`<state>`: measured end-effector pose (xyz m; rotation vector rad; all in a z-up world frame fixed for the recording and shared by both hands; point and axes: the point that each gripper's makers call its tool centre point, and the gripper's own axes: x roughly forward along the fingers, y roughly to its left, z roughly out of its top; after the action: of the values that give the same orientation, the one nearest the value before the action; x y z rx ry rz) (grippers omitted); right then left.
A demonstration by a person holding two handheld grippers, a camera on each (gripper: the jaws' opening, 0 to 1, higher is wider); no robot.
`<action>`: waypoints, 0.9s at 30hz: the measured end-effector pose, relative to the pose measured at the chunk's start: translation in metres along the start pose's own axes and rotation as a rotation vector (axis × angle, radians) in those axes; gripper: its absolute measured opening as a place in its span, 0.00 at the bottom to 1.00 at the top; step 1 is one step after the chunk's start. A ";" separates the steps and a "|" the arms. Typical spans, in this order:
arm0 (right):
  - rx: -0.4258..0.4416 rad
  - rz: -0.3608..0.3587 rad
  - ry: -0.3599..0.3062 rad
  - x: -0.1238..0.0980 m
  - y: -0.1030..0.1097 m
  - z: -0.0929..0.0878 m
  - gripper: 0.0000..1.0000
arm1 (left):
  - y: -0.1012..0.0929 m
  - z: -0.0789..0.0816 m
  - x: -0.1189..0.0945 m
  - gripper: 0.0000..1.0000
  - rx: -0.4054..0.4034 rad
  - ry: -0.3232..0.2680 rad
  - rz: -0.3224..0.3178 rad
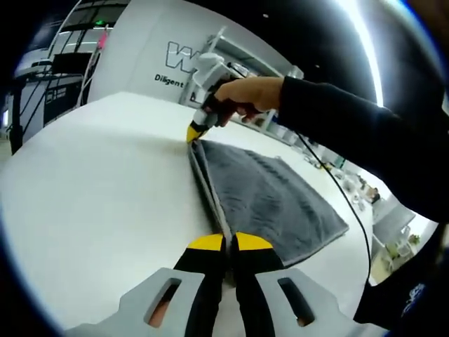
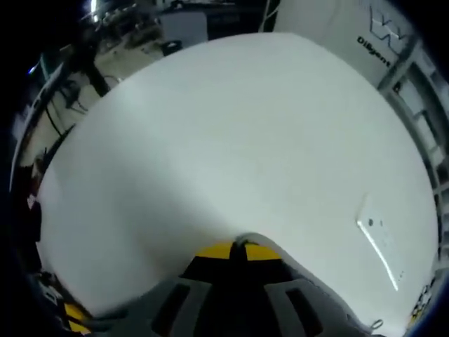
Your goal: Open the folded towel by lifting each exposed corner and separating the folded layers until the towel lies flat within the target outline without major curled edges
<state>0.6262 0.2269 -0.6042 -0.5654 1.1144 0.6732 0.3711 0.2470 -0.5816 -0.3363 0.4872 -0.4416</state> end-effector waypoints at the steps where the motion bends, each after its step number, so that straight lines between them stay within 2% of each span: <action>1: -0.003 0.001 0.002 0.000 0.002 0.000 0.00 | 0.001 0.000 -0.002 0.02 0.001 -0.001 0.003; 10: -0.034 0.031 0.010 -0.001 0.024 0.001 0.00 | 0.007 -0.006 -0.019 0.02 -0.005 -0.007 0.025; 20: -0.047 0.021 -0.023 -0.002 0.043 0.011 0.00 | 0.029 -0.003 -0.035 0.02 -0.011 -0.020 0.087; 27: -0.072 0.030 -0.043 0.001 0.063 0.025 0.00 | 0.046 -0.001 -0.049 0.02 -0.002 -0.026 0.136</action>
<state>0.5957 0.2878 -0.6018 -0.5941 1.0635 0.7506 0.3464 0.3093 -0.5834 -0.3079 0.4823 -0.3044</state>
